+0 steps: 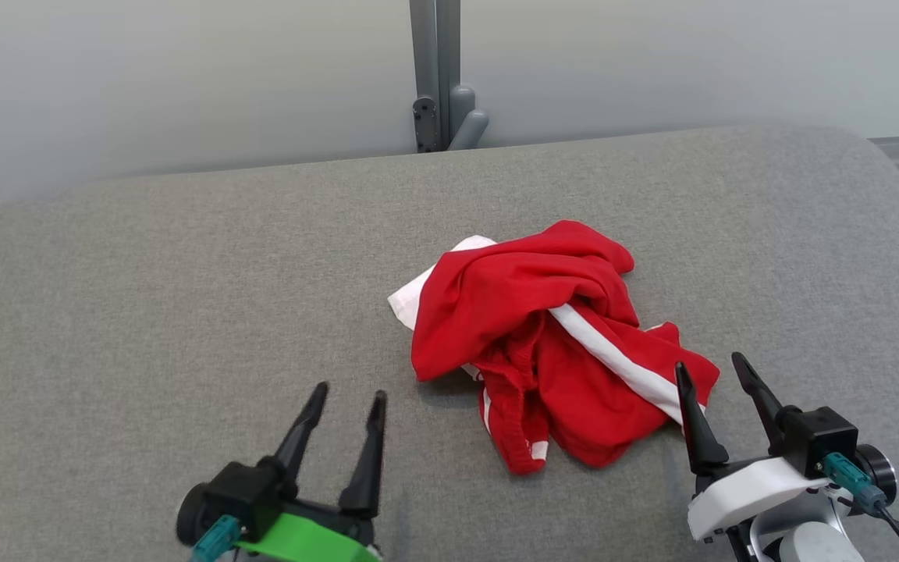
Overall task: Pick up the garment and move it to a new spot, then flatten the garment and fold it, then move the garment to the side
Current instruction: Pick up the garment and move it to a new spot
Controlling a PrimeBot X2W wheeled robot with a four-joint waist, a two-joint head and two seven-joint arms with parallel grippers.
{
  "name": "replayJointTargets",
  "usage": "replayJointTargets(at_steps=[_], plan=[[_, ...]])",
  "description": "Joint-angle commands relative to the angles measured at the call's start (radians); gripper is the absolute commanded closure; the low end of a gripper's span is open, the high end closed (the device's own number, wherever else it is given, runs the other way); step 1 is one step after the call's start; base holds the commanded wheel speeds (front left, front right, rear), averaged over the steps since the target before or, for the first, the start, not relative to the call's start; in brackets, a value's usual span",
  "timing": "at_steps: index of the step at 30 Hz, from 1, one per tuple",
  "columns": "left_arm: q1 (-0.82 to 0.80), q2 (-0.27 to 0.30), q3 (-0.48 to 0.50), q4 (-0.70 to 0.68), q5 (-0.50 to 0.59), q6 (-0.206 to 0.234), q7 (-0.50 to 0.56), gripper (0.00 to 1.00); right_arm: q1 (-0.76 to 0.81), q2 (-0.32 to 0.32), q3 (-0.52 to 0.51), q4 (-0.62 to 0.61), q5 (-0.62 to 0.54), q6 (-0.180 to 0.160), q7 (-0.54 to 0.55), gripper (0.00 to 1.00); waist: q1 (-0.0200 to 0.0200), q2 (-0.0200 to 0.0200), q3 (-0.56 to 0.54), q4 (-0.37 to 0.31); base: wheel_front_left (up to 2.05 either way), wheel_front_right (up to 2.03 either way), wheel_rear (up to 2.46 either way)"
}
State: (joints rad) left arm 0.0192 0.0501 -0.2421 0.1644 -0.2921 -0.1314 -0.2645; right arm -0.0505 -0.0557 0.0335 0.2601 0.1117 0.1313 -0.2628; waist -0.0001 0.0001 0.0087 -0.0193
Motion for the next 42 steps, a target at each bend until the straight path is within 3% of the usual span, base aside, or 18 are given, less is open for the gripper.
replayJointTargets(at_steps=[1,7,14,27,42], plan=[[-0.036,0.001,-0.042,0.001,-0.012,0.002,0.000,0.00,-0.003,-0.005,0.002,-0.004,-0.007,-0.001,-0.003,0.00,0.0001,-0.0001,0.010,-0.005,0.00,0.00,0.00],[-0.121,0.002,-0.179,0.049,-0.049,0.002,0.000,0.00,-0.030,-0.011,0.026,-0.008,-0.006,-0.001,-0.003,0.00,0.0001,-0.0001,0.058,-0.047,0.00,0.00,0.00],[-0.203,0.003,-0.249,0.123,-0.042,0.002,0.000,0.00,-0.057,-0.023,0.027,0.000,-0.003,-0.001,-0.003,0.00,0.0001,-0.0001,0.102,-0.120,0.00,0.00,0.00],[-0.301,0.003,-0.166,0.169,0.037,0.005,0.000,0.00,-0.074,-0.020,0.034,0.007,0.006,-0.001,-0.003,0.00,0.0001,-0.0001,0.126,-0.234,0.00,0.00,0.00],[-0.336,0.003,-0.093,0.229,0.064,0.004,0.000,0.00,-0.083,-0.008,0.028,0.004,0.015,-0.001,-0.003,0.00,0.0001,-0.0001,0.154,-0.280,0.00,0.00,0.00]])
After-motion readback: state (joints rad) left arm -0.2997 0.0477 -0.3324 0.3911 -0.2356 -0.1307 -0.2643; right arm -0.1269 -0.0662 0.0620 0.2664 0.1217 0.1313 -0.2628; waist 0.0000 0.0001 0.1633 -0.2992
